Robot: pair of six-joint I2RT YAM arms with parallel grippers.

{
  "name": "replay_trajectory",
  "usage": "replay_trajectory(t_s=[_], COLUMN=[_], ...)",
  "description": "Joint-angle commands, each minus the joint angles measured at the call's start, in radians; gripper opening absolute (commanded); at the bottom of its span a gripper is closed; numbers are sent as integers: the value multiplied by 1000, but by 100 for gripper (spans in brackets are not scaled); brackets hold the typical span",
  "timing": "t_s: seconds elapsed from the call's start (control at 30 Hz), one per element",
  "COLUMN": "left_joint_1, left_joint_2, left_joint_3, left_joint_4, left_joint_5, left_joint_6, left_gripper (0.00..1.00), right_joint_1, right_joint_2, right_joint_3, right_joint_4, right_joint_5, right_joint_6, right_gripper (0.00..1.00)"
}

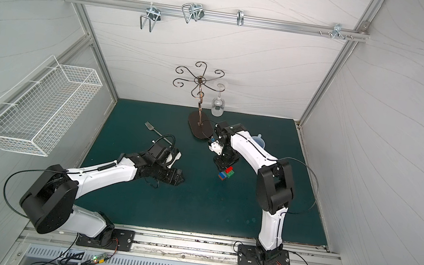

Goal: Assemble a spoon with lego
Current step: Adjust the lego brick at the center of the board.

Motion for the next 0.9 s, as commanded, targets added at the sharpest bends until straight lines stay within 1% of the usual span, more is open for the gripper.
replay_trajectory(t_s=[0.0, 0.07, 0.1, 0.13, 0.23, 0.3, 0.37, 0.4, 0.47, 0.5, 0.57, 0.67, 0.77, 0.87], left_joint_1=[-5, -4, -4, -4, -5, -3, 8, 24, 59, 82, 118, 153, 167, 170], left_joint_2=[-16, -16, -16, -16, -23, -35, -51, -64, -104, -131, -183, -252, -295, -315], left_joint_3=[32, 34, 38, 42, 53, 62, 78, 86, 98, 104, 121, 155, 195, 222], left_joint_4=[-3, -3, -4, -9, -21, -30, -46, -56, -68, -74, -102, -166, -228, -262], left_joint_5=[-11, -14, -15, -17, -18, -27, -20, -8, 22, 46, 65, 66, 53, 39], left_joint_6=[5, 4, 3, 3, 0, -2, -8, -14, -29, -36, -45, -45, -43, -52], left_gripper=[82, 82, 82, 82, 82, 82, 82, 82, 82, 82, 82, 83, 84, 84], right_joint_1=[6, 8, 8, 8, 3, -9, -31, -39, -51, -55, -63, -62, -46, -19], right_joint_2=[19, 16, 9, 3, -23, -46, -89, -116, -168, -193, -226, -233, -175, -65], right_joint_3=[22, 29, 34, 41, 59, 65, 43, 14, -70, -123, -232, -405, -531, -576], right_joint_4=[-10, -17, -22, -31, -43, -35, 25, 80, 233, 331, 557, 996, 1422, 1768], right_joint_5=[14, 18, 18, 11, -35, -125, -267, -354, -526, -614, -752, -915, -986, -1020], right_joint_6=[14, 15, 15, 16, 29, 50, 101, 152, 239, 289, 410, 646, 871, 1066], right_gripper=[47, 39, 31, 26, 21, 20, 20, 20, 20, 21, 21, 21, 21, 21])
